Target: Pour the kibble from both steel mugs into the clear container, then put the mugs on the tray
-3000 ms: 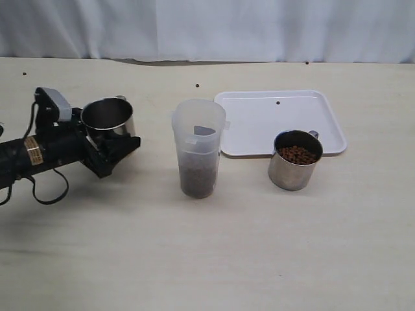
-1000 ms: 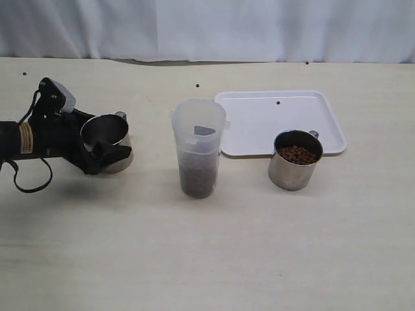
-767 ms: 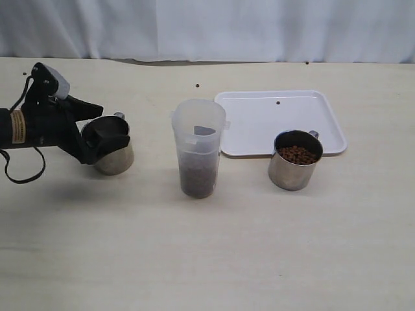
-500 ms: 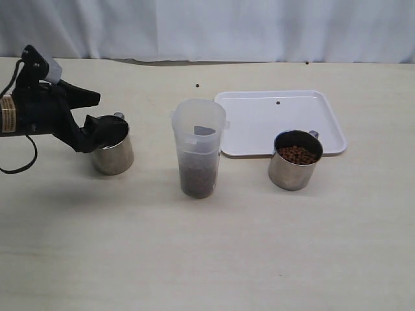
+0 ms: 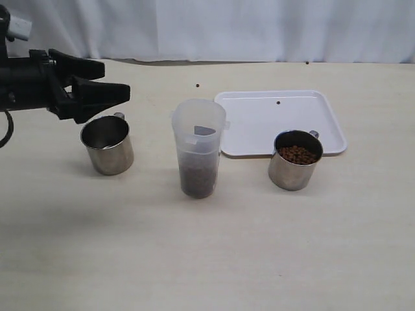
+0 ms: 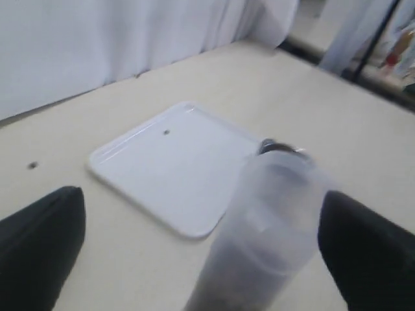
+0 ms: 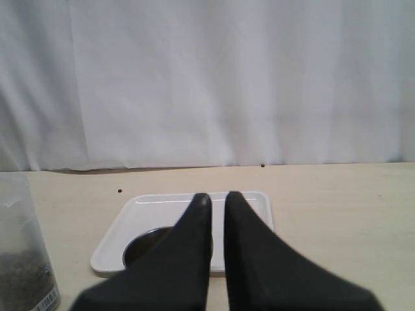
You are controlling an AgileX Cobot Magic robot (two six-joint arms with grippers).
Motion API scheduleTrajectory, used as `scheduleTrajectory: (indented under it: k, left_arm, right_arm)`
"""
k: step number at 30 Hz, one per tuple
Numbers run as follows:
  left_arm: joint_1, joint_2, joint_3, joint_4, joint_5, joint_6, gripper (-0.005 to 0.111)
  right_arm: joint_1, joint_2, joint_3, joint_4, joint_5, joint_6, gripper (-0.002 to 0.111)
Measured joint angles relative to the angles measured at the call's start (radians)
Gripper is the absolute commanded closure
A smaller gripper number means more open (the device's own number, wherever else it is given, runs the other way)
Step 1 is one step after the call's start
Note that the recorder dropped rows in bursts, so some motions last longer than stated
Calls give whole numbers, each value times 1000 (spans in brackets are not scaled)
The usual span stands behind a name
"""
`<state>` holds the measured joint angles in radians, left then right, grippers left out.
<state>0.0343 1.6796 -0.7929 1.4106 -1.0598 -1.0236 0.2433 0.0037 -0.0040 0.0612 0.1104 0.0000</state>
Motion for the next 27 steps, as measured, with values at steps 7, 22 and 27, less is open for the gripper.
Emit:
scheduleTrajectory:
  k: [7, 22, 27]
  left_arm:
    - [30, -81, 0, -8, -144, -108, 106]
    - [197, -554, 306, -335, 323, 138, 107]
    - [197, -778, 579, -802, 298, 538, 107]
  right_arm:
    - [0, 0, 0, 0, 0, 0, 103]
    - [0, 0, 0, 0, 0, 0, 103]
    - [0, 0, 0, 0, 0, 0, 103]
